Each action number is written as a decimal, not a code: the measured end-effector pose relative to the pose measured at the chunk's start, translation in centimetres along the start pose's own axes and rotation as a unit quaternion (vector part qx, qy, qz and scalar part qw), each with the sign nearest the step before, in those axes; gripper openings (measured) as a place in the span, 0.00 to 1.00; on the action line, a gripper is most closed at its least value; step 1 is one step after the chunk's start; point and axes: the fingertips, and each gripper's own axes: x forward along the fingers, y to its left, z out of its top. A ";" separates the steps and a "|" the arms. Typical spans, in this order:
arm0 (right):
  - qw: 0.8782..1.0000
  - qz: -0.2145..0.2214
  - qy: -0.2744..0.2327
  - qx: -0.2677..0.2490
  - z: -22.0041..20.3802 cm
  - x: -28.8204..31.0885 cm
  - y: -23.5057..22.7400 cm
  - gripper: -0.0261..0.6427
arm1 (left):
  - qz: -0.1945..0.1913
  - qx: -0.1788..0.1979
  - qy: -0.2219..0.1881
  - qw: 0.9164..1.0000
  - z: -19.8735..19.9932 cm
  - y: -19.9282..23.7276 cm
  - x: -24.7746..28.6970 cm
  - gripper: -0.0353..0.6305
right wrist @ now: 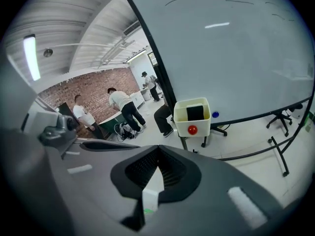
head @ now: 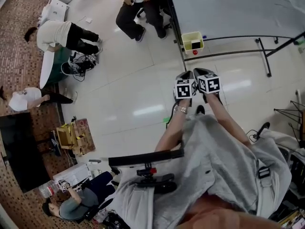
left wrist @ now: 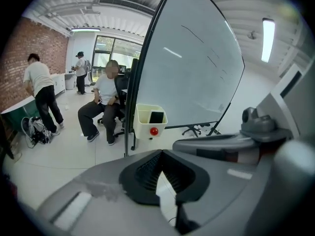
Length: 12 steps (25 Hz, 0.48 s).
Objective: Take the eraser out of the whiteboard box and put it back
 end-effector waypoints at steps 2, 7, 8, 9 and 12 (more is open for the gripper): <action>1.000 -0.003 0.000 -0.002 -0.4 -0.6 0.2 0.04 | -0.001 0.000 0.009 1.000 -0.7 -0.3 -0.4 0.05; 1.000 -0.012 -0.017 -0.012 0.9 -1.6 0.0 0.04 | -0.016 0.021 0.006 1.000 0.1 -1.2 -0.7 0.05; 0.999 -0.016 -0.022 -0.019 1.4 -1.8 0.2 0.04 | -0.019 0.020 0.001 1.000 0.6 -1.1 -0.8 0.05; 0.999 -0.021 -0.027 -0.028 1.9 -2.0 0.5 0.04 | -0.020 0.019 -0.005 1.000 1.0 -0.8 -1.0 0.05; 0.998 -0.028 -0.033 -0.041 2.4 -1.9 1.5 0.04 | -0.018 0.021 -0.007 1.000 1.3 0.2 -1.8 0.06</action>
